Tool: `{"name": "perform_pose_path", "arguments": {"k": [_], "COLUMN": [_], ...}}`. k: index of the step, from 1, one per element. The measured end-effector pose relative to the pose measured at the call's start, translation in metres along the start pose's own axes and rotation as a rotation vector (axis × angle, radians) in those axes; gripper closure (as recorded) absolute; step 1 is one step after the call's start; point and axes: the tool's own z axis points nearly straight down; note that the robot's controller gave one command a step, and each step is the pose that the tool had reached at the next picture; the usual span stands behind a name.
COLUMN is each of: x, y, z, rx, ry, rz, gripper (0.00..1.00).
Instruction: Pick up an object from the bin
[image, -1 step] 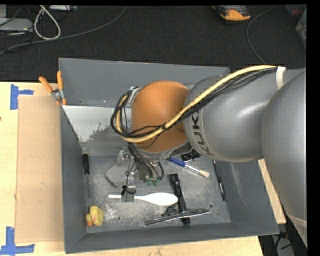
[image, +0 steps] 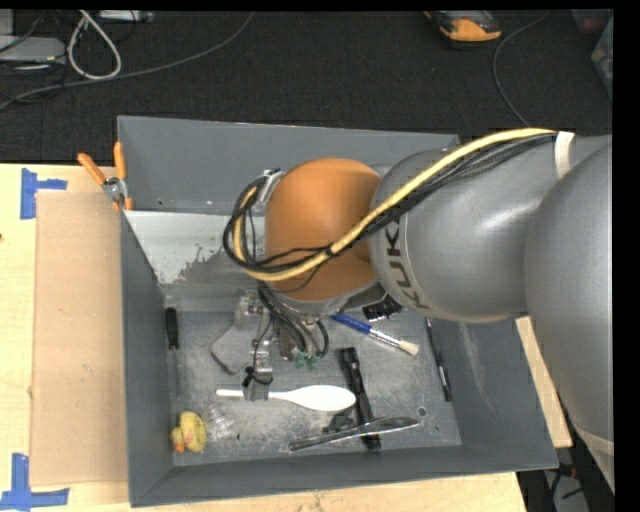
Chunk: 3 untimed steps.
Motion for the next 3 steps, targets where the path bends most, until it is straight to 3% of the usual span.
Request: {"name": "perform_pose_path", "arguments": {"k": [1,2,3], "x": [-0.014,0.005,0.014], "y": [-0.043,-0.088,-0.089], "z": [0.092,0.111,0.112], "rx": [-0.001,-0.003,-0.004], "ry": [-0.001,-0.007,-0.005], "rz": [0.061,-0.058,0.051], "gripper": [0.00,0.00,0.00]}}
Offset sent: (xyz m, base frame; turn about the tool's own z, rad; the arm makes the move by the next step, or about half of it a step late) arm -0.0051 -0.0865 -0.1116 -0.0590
